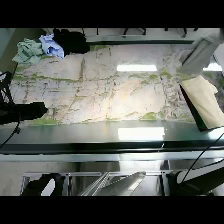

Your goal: Fold the shirts.

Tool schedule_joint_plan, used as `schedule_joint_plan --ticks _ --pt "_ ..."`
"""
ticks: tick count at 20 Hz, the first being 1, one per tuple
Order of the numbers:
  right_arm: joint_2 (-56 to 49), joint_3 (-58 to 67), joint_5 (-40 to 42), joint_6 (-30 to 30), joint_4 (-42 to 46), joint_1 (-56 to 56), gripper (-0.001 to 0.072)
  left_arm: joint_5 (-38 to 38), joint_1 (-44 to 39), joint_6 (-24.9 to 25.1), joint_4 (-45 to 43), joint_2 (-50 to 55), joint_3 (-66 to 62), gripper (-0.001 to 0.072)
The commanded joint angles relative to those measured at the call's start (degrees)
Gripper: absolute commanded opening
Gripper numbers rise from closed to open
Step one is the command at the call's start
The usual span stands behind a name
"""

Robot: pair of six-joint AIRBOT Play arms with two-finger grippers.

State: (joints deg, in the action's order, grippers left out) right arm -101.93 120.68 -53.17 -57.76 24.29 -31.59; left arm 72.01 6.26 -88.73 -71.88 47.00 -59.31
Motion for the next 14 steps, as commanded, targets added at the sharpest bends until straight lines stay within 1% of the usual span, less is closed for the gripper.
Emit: schedule_joint_plan --ticks 1,3,5,9,12,14 --pt "-0.5 0.2 -0.1 2.5 -2.4 -2.8 0.0009 0.0 0.0 -0.4 0.0 0.0 0.0 0.0013" --pt "-0.4 0.2 -1.4 2.5 -2.0 -4.2 0.0009 0.0 0.0 -0.4 0.0 0.0 0.0 0.0013" --pt "-0.5 0.1 -5.0 1.6 0.7 -6.2 0.0011 0.0 0.0 -0.4 0.0 0.0 0.0 0.0013" --pt "-0.2 -2.6 -14.6 -1.8 5.8 -10.2 0.0012 -0.2 0.0 -0.3 -0.1 0.0 0.0 0.0013" --pt "-0.1 -3.1 -22.8 -9.5 12.4 -13.0 0.0012 -1.7 0.0 -0.2 -0.1 0.0 0.0 0.0013" --pt "0.6 -3.1 -27.1 -17.5 19.6 -14.2 0.0012 -3.9 0.0 -0.2 -0.1 0.0 0.0 0.0013"
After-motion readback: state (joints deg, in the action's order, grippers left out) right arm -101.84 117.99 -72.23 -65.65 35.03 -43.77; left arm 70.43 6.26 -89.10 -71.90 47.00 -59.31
